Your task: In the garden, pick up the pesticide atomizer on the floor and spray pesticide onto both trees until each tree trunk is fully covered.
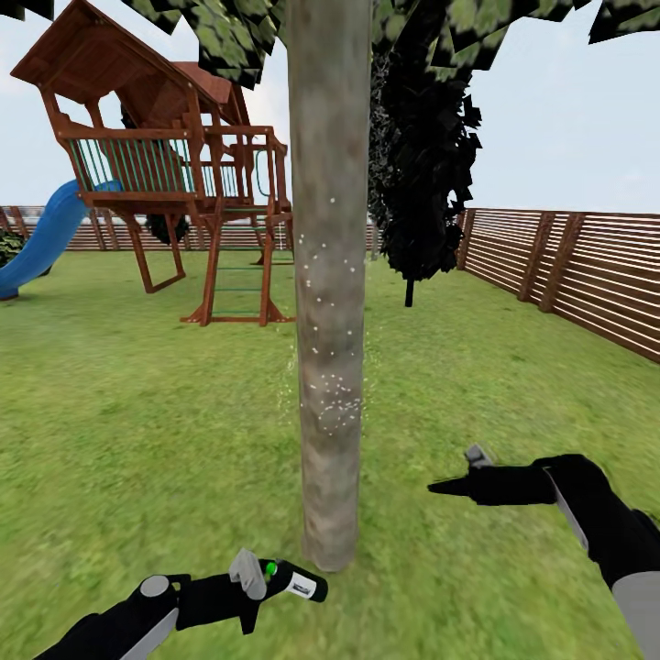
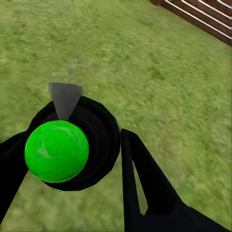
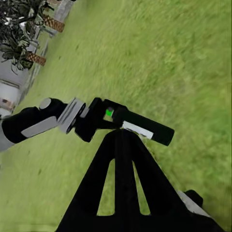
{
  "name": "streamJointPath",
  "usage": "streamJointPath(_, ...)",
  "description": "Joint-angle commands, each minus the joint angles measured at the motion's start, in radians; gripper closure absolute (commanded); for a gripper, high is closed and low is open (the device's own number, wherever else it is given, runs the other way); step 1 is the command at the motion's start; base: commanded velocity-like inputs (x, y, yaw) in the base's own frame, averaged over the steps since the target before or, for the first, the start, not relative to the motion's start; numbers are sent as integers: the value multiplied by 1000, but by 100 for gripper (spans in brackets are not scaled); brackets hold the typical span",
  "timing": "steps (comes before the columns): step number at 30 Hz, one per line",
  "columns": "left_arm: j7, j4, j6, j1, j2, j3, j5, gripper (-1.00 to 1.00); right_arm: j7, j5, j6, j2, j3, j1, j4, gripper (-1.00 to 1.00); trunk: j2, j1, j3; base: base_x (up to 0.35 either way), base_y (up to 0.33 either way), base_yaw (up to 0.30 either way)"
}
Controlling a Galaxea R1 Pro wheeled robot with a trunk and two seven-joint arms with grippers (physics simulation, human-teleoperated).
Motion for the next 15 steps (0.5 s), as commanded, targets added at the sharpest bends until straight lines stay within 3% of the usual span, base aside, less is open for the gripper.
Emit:
streamJointPath(1,1,0,-19,-2,2,-6,4,100,4,0,10,7,23,-2,0,100,-2,1,-2,0,0,0)
streamJointPath(5,1,-1,-47,-1,3,-7,3,100,-18,7,10,66,81,-2,0,100,-2,1,-2,0,0,0)
streamJointPath(7,1,-1,-48,-1,3,-8,2,100,-49,8,10,91,90,-2,0,100,-2,1,-2,0,0,0)
streamJointPath(15,1,0,-50,-1,-1,-11,0,100,-71,8,10,140,95,-2,0,100,-2,1,-2,0,0,0)
